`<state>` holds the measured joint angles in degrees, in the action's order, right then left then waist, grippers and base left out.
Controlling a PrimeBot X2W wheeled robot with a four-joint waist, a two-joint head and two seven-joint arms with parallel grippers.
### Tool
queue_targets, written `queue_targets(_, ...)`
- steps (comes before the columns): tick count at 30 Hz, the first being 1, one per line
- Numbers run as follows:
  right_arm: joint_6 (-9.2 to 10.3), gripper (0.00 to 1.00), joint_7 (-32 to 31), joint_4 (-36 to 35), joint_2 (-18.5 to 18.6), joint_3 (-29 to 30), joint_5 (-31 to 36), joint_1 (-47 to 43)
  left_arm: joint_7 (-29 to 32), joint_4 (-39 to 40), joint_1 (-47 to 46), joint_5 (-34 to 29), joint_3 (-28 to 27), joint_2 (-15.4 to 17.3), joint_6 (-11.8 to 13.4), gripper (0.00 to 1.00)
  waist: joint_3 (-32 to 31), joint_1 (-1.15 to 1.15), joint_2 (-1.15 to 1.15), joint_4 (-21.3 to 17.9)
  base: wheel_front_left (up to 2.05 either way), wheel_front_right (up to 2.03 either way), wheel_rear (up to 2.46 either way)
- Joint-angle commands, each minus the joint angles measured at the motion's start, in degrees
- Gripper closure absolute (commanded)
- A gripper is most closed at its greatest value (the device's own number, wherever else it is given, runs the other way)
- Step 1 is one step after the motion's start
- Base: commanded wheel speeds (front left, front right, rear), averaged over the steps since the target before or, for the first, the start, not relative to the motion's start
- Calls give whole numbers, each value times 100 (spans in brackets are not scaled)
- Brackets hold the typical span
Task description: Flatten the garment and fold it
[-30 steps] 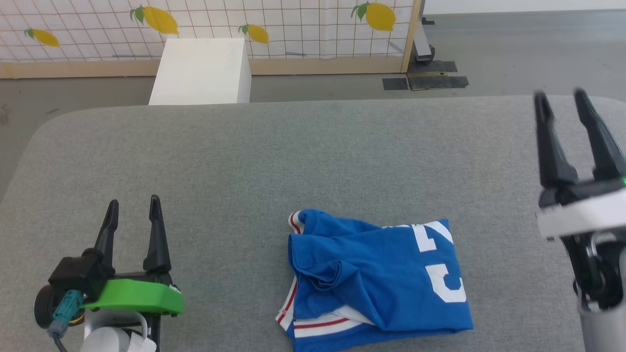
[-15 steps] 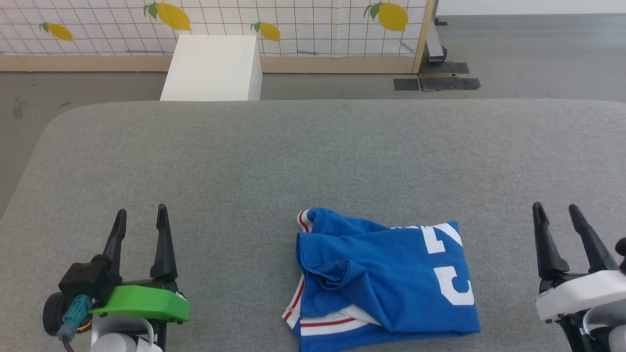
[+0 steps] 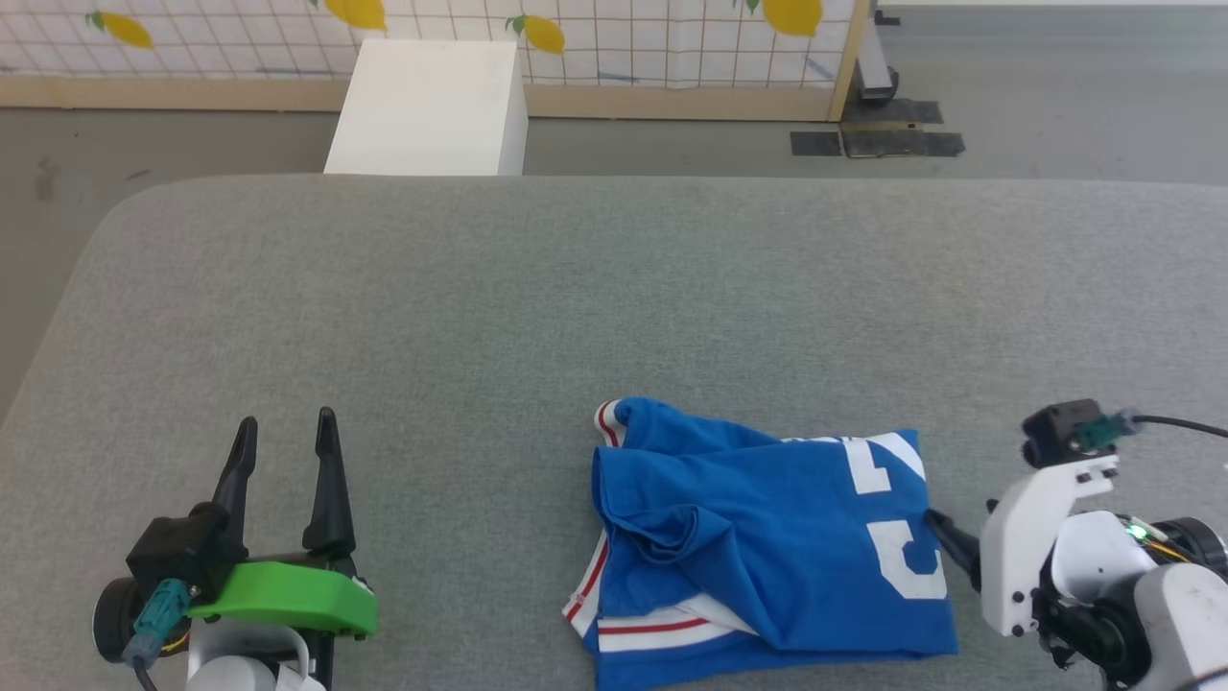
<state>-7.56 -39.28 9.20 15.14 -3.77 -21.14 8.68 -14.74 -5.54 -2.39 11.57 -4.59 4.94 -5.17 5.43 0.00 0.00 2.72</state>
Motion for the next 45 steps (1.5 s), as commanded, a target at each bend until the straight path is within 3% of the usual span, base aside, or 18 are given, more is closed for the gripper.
queue_targets(1, 8, 0, -176, 46, -24, -74, 9, 135, -26, -29, -29, -8, 7, -37, 12, 0, 74, 0, 0, 85, 0, 0, 0)
queue_targets(15, 8, 0, -1068, 646, -253, -825, -145, 446, -26, -72, -202, 27, 24, -38, -20, 0, 386, 0, 0, 368, 0, 0, 0)
queue_targets(16, 8, 80, -1099, 659, -244, -854, -151, 462, -26, -69, -208, 27, 26, -40, -22, 0, 400, 0, 0, 379, 0, 0, 0)
queue_targets(17, 8, 100, -1125, 663, -226, -890, -148, 478, -26, -68, -214, 28, 27, -42, -24, 0, 411, 0, 0, 386, 0, 0, 0)
queue_targets(25, 8, 100, -943, 271, 58, -1086, -141, 779, -26, -67, -266, 13, 47, -51, -38, 0, 436, 0, 0, 282, 0, 0, 0)
queue_targets(34, 8, 100, -1217, -723, 1115, -1554, -334, 1101, -26, 113, -247, 16, 55, -66, -39, 0, 506, 0, 0, -537, 0, 0, 0)
queue_targets(39, 8, 100, -1423, -968, 1734, -1257, -409, 1166, -26, 322, -347, 46, 89, -28, -74, 0, 867, 0, 0, -1164, 0, 0, 0)
queue_targets(45, 8, 100, -1217, -807, 2018, -468, -224, 1312, 11, 612, -619, 24, 167, 156, -113, 0, 1531, 0, 0, -1621, 0, 0, 0)
